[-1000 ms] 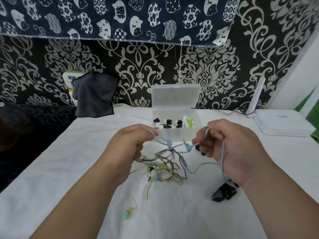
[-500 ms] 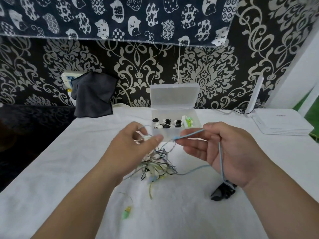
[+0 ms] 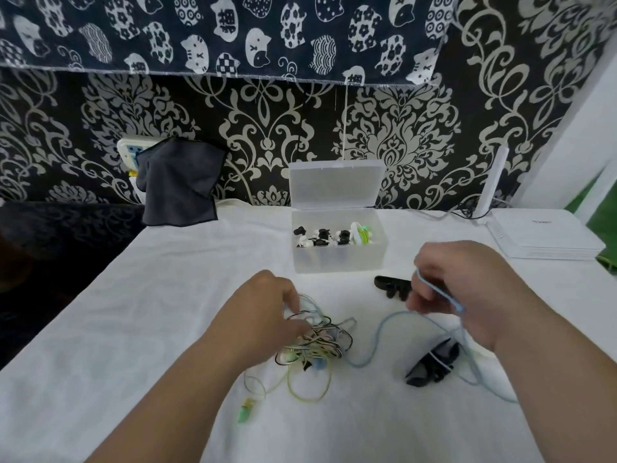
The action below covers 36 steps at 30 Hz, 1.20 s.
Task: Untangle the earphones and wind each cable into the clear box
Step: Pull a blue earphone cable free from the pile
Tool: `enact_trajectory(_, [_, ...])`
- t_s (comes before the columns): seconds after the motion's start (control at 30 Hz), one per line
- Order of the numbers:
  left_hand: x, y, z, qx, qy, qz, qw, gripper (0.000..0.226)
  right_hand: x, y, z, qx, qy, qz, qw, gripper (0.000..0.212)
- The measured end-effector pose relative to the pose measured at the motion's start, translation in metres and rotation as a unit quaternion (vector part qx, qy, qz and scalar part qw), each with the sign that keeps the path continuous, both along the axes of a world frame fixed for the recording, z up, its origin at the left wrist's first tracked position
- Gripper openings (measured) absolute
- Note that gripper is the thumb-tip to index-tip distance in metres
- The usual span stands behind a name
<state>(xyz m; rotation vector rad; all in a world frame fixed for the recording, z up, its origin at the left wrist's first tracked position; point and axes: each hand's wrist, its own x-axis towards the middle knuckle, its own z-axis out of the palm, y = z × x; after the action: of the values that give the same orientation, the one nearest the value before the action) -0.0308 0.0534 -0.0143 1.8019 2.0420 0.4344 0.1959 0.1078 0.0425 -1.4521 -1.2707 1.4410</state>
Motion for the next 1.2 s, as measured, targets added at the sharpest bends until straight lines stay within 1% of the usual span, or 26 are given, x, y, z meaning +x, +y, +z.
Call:
enact_trajectory(0.03, [-0.003, 0.000, -0.001, -0.001, 0.026, 0.024, 0.999, 0.013, 0.004, 0.002, -0.003, 0.014, -0.115, 0.030, 0.993, 0.031])
enact_trajectory(0.07, [-0.006, 0.001, -0.002, 0.001, 0.051, 0.047, 0.998, 0.011, 0.009, 0.003, -0.007, 0.021, -0.232, 0.073, 0.970, 0.030])
enact_trajectory(0.13, [-0.011, 0.001, -0.001, -0.004, 0.093, 0.083, 0.992, 0.007, 0.015, 0.004, -0.018, 0.020, -0.421, 0.139, 0.896, 0.030])
enact_trajectory(0.2, [-0.014, 0.001, 0.001, -0.002, 0.115, 0.105, 0.988, 0.005, 0.019, 0.007, -0.031, 0.024, -0.533, 0.137, 0.834, 0.031])
enact_trajectory(0.23, [-0.014, 0.001, 0.001, 0.007, 0.108, 0.112, 0.988, 0.011, 0.019, 0.007, -0.035, 0.038, -0.561, 0.120, 0.819, 0.031])
enact_trajectory(0.3, [-0.010, 0.001, 0.001, 0.054, 0.061, 0.103, 0.991, 0.030, 0.013, 0.005, -0.037, 0.106, -0.581, 0.076, 0.803, 0.018])
enact_trajectory(0.33, [-0.006, 0.002, 0.002, 0.085, 0.039, 0.087, 0.992, 0.039, 0.008, 0.004, -0.037, 0.143, -0.560, 0.070, 0.813, 0.009])
enact_trajectory(0.37, [-0.001, 0.002, 0.005, 0.109, 0.021, 0.068, 0.991, 0.048, 0.001, 0.001, -0.038, 0.161, -0.523, 0.086, 0.833, 0.008])
enact_trajectory(0.4, [0.004, 0.002, 0.008, 0.129, 0.006, 0.045, 0.991, 0.053, -0.007, -0.003, -0.039, 0.157, -0.480, 0.127, 0.854, 0.013])
enact_trajectory(0.43, [0.009, 0.002, 0.011, 0.142, -0.006, 0.016, 0.990, 0.054, -0.016, -0.009, -0.044, 0.137, -0.446, 0.181, 0.866, 0.014])
enact_trajectory(0.47, [0.014, 0.001, 0.012, 0.146, -0.015, -0.018, 0.989, 0.052, -0.023, -0.015, -0.052, 0.112, -0.441, 0.240, 0.858, 0.011])
enact_trajectory(0.5, [0.018, 0.000, 0.013, 0.144, -0.023, -0.051, 0.988, 0.046, -0.031, -0.020, -0.061, 0.097, -0.457, 0.288, 0.836, 0.011])
enact_trajectory(0.53, [0.021, -0.002, 0.013, 0.137, -0.032, -0.077, 0.987, 0.038, -0.036, -0.023, -0.070, 0.094, -0.480, 0.310, 0.815, 0.015])
enact_trajectory(0.6, [0.027, -0.005, 0.012, 0.120, -0.041, -0.115, 0.985, 0.028, -0.041, -0.025, -0.085, 0.113, -0.511, 0.297, 0.799, 0.019])
enact_trajectory(0.7, [0.031, -0.006, -0.001, 0.062, -0.009, -0.152, 0.986, 0.043, -0.044, -0.024, -0.096, 0.177, -0.533, 0.261, 0.785, 0.009])
enact_trajectory(0.73, [0.031, -0.006, -0.005, 0.053, 0.002, -0.160, 0.986, 0.043, -0.044, -0.023, -0.097, 0.189, -0.531, 0.261, 0.783, 0.008])
enact_trajectory(0.77, [0.031, -0.005, -0.008, 0.057, 0.008, -0.160, 0.985, 0.037, -0.044, -0.023, -0.095, 0.195, -0.517, 0.260, 0.792, 0.007])
enact_trajectory(0.8, [0.031, -0.004, -0.009, 0.067, 0.011, -0.155, 0.986, 0.027, -0.043, -0.021, -0.091, 0.200, -0.488, 0.248, 0.812, 0.009])
enact_trajectory(0.83, [0.029, -0.003, -0.009, 0.078, 0.010, -0.144, 0.986, 0.019, -0.041, -0.018, -0.084, 0.197, -0.447, 0.227, 0.842, 0.014])
enact_trajectory(0.87, [0.027, -0.002, -0.008, 0.090, 0.004, -0.128, 0.988, 0.016, -0.039, -0.014, -0.075, 0.197, -0.394, 0.197, 0.876, 0.017])
enact_trajectory(0.93, [0.020, 0.002, -0.004, 0.119, -0.023, -0.081, 0.989, 0.021, -0.033, -0.006, -0.058, 0.208, -0.286, 0.119, 0.928, 0.018])
enact_trajectory(1.0, [0.012, 0.003, 0.001, 0.150, -0.050, -0.027, 0.987, 0.022, -0.024, 0.001, -0.044, 0.205, -0.182, 0.038, 0.961, 0.019])
enact_trajectory(1.07, [0.003, 0.004, 0.006, 0.160, -0.048, 0.028, 0.986, 0.021, -0.015, 0.006, -0.033, 0.176, -0.054, -0.029, 0.982, 0.023])
enact_trajectory(1.1, [-0.002, 0.004, 0.009, 0.153, -0.036, 0.055, 0.986, 0.019, -0.011, 0.007, -0.027, 0.159, 0.026, -0.047, 0.986, 0.027])
enact_trajectory(1.13, [-0.007, 0.004, 0.011, 0.138, -0.019, 0.079, 0.987, 0.018, -0.009, 0.008, -0.021, 0.140, 0.109, -0.055, 0.983, 0.030])
enact_trajectory(1.2, [-0.016, 0.005, 0.012, 0.100, 0.027, 0.112, 0.988, 0.019, -0.004, 0.008, -0.008, 0.091, 0.259, -0.046, 0.960, 0.029])
